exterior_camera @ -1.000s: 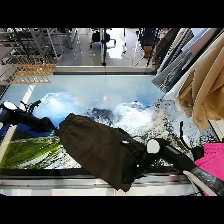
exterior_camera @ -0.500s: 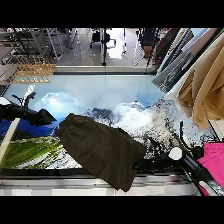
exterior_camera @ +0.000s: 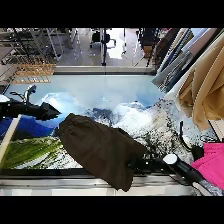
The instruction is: Fold the clothes and pants, and hang the long-sleeved shirts on hangers.
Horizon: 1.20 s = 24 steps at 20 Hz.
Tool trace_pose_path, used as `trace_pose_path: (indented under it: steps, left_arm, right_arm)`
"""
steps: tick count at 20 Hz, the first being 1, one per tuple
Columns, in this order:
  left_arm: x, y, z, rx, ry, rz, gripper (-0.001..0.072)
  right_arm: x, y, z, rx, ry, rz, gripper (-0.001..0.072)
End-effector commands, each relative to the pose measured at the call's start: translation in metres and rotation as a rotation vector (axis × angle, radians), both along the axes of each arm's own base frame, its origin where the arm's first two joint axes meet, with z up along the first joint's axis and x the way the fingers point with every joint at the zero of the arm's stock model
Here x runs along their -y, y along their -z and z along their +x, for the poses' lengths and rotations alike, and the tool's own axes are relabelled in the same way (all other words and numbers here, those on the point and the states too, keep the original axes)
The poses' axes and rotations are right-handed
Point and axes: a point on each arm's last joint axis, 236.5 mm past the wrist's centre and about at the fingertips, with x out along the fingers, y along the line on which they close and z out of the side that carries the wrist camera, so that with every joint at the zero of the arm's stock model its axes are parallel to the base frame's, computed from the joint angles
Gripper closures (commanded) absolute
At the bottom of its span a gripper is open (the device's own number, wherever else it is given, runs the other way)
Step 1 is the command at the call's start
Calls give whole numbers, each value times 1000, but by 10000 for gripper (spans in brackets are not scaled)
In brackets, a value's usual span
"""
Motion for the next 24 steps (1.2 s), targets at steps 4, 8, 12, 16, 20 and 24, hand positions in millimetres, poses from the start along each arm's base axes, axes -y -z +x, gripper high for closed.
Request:
trace_pose_path:
  steps: [4, 8, 12, 16, 20, 24]
  left_arm:
    - [33, -1, -4, 29, 84, -2, 539]
    - [44, 11, -5, 6, 108, -4, 594]
    - [83, 53, 3, -39, 140, 4, 696]
    - [135, 110, -12, -156, 216, 5, 696]
    - [149, 151, -4, -187, 147, 130, 697]
    - [129, 136, 7, -178, 86, 148, 697]
  right_arm:
    - [-24, -25, 89, 268, -50, -86, 702]
    - [114, -38, 151, 309, -36, -493, 703]
    - [199, -66, 175, 329, 43, -579, 704]
    - [176, -110, 189, 390, -60, -564, 704]
    - [90, -206, 225, 632, -130, -499, 705]
    - [-26, -256, 231, 828, -255, -379, 705]
